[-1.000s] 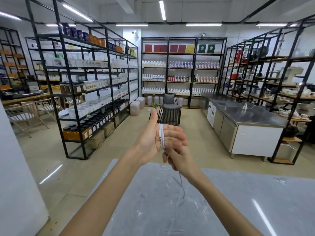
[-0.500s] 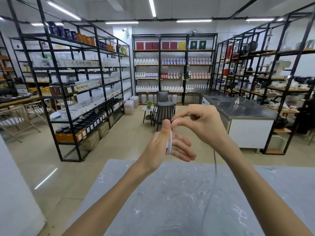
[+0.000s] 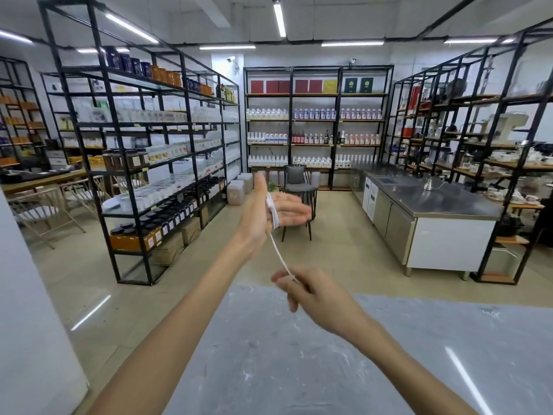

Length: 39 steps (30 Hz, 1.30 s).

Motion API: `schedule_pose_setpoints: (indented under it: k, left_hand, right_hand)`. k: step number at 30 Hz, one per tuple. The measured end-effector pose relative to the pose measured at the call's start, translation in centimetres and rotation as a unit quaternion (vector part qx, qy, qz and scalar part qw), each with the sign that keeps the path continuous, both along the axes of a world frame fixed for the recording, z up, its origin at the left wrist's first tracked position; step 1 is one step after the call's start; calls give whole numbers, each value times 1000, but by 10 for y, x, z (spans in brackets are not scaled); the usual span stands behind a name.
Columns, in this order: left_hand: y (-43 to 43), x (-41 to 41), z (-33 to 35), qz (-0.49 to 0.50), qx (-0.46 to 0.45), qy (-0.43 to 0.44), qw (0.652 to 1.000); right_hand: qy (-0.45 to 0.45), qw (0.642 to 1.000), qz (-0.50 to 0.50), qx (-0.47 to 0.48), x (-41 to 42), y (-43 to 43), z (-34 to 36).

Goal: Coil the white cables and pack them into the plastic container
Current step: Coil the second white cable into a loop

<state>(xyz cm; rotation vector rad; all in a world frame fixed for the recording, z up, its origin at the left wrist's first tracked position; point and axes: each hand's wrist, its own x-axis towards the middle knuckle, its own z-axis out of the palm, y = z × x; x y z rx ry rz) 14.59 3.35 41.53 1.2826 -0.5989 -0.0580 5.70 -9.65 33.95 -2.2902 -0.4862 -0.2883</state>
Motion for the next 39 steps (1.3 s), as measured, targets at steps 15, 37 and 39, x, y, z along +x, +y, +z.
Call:
schedule_pose_setpoints:
  k: [15,37,39]
  left_hand:
    - [-9,-32,-13,-306,-52,7,951]
    - [-19,-72,-13,-491,65,-46,868]
    - [-17,-69,-6,-481,60,-73,872]
  right_hand:
    - [-331,941,10,-77,-25,-46,101]
    - [-250,953,49,167,-4,-60,102]
    - [-200,962,41,183,-2,-52,92]
